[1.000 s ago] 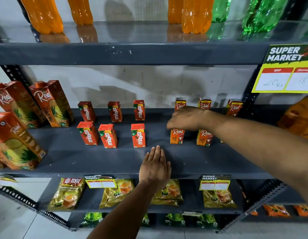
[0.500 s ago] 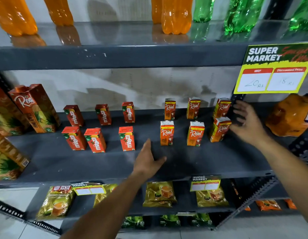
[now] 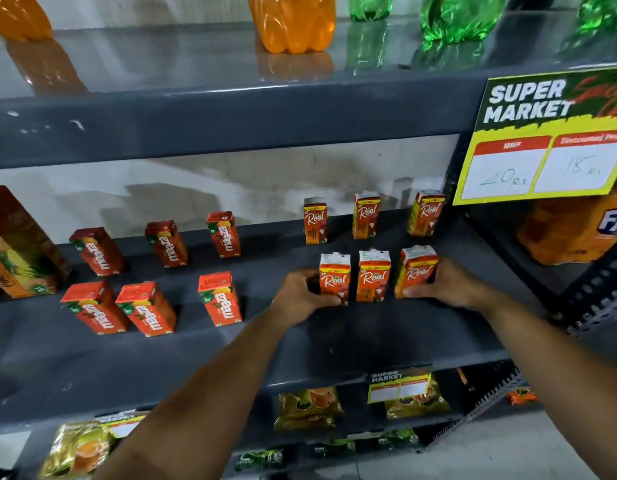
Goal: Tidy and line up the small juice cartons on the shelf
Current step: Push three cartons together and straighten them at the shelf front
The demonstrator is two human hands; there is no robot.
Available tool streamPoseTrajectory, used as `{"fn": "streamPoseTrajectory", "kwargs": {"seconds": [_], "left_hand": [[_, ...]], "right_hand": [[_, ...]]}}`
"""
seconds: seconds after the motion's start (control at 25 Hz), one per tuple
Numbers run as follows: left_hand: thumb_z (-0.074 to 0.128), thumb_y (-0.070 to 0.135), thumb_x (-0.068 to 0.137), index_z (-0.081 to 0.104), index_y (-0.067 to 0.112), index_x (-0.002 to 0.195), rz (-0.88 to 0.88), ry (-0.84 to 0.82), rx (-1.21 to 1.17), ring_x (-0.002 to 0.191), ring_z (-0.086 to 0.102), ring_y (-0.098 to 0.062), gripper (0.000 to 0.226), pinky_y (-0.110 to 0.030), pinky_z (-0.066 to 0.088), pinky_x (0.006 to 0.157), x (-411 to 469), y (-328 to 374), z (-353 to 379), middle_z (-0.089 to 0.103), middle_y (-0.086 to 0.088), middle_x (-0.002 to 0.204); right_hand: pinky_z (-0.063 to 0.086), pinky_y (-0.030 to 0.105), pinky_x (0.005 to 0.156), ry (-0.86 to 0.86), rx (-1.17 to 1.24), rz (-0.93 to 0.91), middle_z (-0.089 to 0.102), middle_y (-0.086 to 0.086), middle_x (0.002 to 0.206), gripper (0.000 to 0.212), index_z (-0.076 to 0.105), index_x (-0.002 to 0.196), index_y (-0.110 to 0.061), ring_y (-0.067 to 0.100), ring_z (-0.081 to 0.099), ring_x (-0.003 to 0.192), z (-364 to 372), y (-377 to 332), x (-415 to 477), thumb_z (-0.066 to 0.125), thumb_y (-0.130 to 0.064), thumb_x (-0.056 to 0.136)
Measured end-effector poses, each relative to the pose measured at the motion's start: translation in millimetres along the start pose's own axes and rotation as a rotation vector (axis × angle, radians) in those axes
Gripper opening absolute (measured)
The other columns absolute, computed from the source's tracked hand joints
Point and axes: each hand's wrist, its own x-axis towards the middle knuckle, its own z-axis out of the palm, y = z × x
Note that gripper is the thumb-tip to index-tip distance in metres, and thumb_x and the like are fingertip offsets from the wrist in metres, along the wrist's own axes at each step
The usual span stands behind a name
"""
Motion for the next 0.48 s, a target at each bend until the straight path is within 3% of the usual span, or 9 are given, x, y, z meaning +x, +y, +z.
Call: {"fn": "streamPoseTrajectory", "kwargs": {"seconds": [0.12, 0.28, 0.4, 0.48], "left_hand": [[0.09, 0.022, 0.062, 0.06, 0.027, 0.11, 0.004, -0.015, 0.019, 0.098, 0.063, -0.006, 0.057, -0.031, 0.049, 0.093, 10, 3, 13, 0.067, 0.008, 0.106], [0.091, 0.031, 0.058, 0.056, 0.036, 0.112, 0.002, -0.045, 0.063, 0.103, 0.063, -0.009, 0.064, -0.032, 0.049, 0.093, 19, 1, 17, 0.066, 0.008, 0.11], [0.094, 0.032, 0.052, 0.062, 0.038, 0.1, -0.036, -0.03, 0.063, 0.093, 0.064, -0.001, 0.059, -0.033, 0.051, 0.091, 18, 4, 25, 0.068, 0.014, 0.1], [0.094, 0.032, 0.049, 0.063, 0.04, 0.092, -0.05, -0.002, 0.047, 0.087, 0.063, 0.005, 0.054, -0.03, 0.052, 0.089, 16, 8, 33, 0.067, 0.019, 0.092]], "right_hand": [[0.047, 0.018, 0.084, -0.047, 0.02, -0.024, 0.069, -0.018, 0.105, 0.062, 0.058, 0.111, -0.039, -0.006, 0.064, 0.098, 9, -8, 4, 0.09, -0.022, 0.061], [0.048, 0.008, 0.076, -0.057, -0.001, -0.027, 0.066, -0.022, 0.102, 0.064, 0.057, 0.108, -0.042, -0.01, 0.062, 0.098, 22, -4, 10, 0.091, -0.015, 0.06], [0.049, 0.03, 0.096, -0.041, 0.013, -0.017, 0.067, -0.009, 0.116, 0.074, 0.056, 0.114, -0.039, 0.009, 0.062, 0.111, 33, -1, 10, 0.094, -0.018, 0.054], [0.044, 0.038, 0.102, 0.013, -0.016, -0.031, 0.066, -0.001, 0.122, 0.074, 0.056, 0.11, -0.042, 0.016, 0.06, 0.114, 36, -1, 4, 0.095, -0.026, 0.049]]}}
